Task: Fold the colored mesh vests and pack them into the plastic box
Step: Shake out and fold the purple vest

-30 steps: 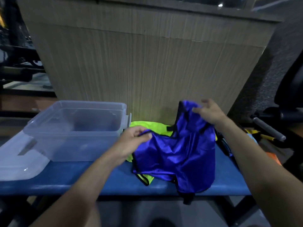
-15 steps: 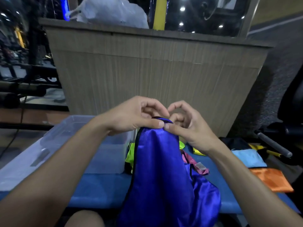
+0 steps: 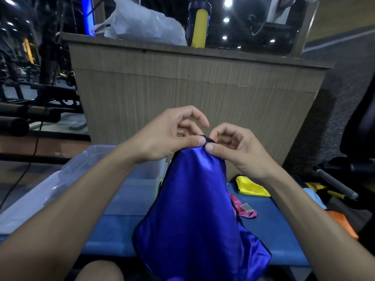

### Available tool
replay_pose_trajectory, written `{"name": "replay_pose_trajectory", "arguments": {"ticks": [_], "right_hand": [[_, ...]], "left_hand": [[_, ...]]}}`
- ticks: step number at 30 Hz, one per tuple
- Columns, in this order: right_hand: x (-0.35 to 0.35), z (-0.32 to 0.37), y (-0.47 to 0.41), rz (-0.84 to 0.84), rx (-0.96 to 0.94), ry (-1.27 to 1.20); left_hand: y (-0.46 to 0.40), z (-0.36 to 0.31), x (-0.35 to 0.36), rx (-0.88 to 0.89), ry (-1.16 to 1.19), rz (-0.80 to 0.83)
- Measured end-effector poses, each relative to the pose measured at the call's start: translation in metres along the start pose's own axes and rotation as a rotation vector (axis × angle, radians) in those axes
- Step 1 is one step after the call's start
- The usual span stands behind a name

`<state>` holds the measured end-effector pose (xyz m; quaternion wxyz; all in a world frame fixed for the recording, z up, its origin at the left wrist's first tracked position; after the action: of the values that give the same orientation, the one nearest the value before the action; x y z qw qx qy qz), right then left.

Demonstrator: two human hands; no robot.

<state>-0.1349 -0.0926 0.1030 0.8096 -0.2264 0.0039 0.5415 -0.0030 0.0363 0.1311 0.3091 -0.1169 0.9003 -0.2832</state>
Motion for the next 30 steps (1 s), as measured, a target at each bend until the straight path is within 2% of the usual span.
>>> {"name": "replay_pose_trajectory", "arguments": {"ticks": [4,7,11,14,16,18,20,22,25,30], "right_hand": [[0.001,0.005,-0.011,0.051,0.053,-0.071],[-0.002,0.016,-0.02,0.024,0.074,-0.126],[-0.02,0.027,-0.035,-0.153,0.049,-0.09],[-0.044,0.029,-0.037,-0.269,0.048,-0.039],[-0.054,0.02,-0.034,-0.21,0.169,0.01],[-0.055,0.003,-0.029,-0.054,0.351,0.065],[-0.055,-0.011,-0.024,0.076,0.488,0.134],[-0.055,-0.016,-0.022,0.15,0.541,0.19],[-0.056,-0.012,-0.024,0.135,0.522,0.164],[-0.063,0.01,-0.034,-0.035,0.302,0.078]], "left_hand": [[-0.008,-0.004,-0.005,-0.014,-0.03,0.022],[-0.01,0.002,-0.003,-0.059,0.02,0.017],[0.004,0.025,0.008,-0.153,0.232,0.021],[0.022,0.053,0.013,-0.233,0.262,0.016],[0.028,0.061,0.008,-0.263,0.276,-0.038],[0.026,0.058,0.0,-0.249,0.269,-0.064],[0.019,0.048,-0.006,-0.215,0.221,-0.042],[0.012,0.039,-0.009,-0.184,0.165,-0.004],[0.01,0.034,-0.008,-0.167,0.129,0.047],[0.035,0.061,0.013,-0.256,0.261,0.153]]}}
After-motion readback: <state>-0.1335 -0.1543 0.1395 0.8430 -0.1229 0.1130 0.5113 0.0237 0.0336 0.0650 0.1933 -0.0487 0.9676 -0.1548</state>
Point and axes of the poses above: each hand's wrist, its own y-axis away from the middle knuckle, its own x-axis out of the palm, z = x × y, the point moved 4 cm from there along -y, towards the middle knuckle, and after that the axes turned 10 degrees about x, right-handed, at the moved point
